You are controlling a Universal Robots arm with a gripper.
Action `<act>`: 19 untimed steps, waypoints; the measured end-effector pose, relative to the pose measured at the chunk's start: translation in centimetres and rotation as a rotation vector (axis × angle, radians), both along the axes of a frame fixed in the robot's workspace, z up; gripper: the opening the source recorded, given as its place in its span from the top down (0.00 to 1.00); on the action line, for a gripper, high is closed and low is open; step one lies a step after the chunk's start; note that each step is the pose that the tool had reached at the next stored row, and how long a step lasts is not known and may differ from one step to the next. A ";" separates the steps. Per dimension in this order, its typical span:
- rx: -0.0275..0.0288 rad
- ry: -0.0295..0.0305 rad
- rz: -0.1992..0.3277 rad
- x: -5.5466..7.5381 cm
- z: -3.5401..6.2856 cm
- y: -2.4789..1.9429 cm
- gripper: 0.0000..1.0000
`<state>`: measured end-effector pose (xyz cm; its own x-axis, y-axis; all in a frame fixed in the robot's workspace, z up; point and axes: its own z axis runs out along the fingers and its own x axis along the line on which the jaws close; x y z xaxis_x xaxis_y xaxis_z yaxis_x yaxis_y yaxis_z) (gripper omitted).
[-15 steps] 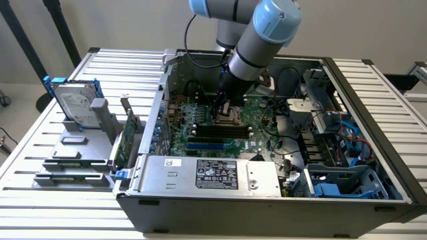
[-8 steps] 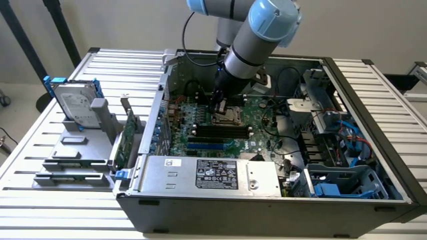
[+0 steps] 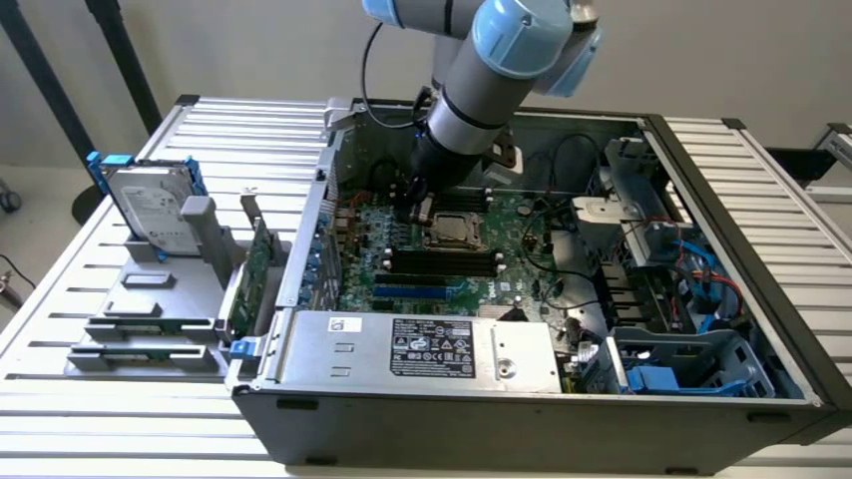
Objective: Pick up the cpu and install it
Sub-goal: 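Close the cpu cover, then install the first cpu locking lever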
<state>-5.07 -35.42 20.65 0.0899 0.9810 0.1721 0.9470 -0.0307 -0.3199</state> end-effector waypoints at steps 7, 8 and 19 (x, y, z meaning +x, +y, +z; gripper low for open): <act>0.0007 0.0040 0.000 -0.9 0.16 0.00 0.89; 0.0007 0.0039 0.000 -0.9 0.16 0.00 0.89; 0.0007 0.0039 0.000 -0.9 0.15 -0.04 0.89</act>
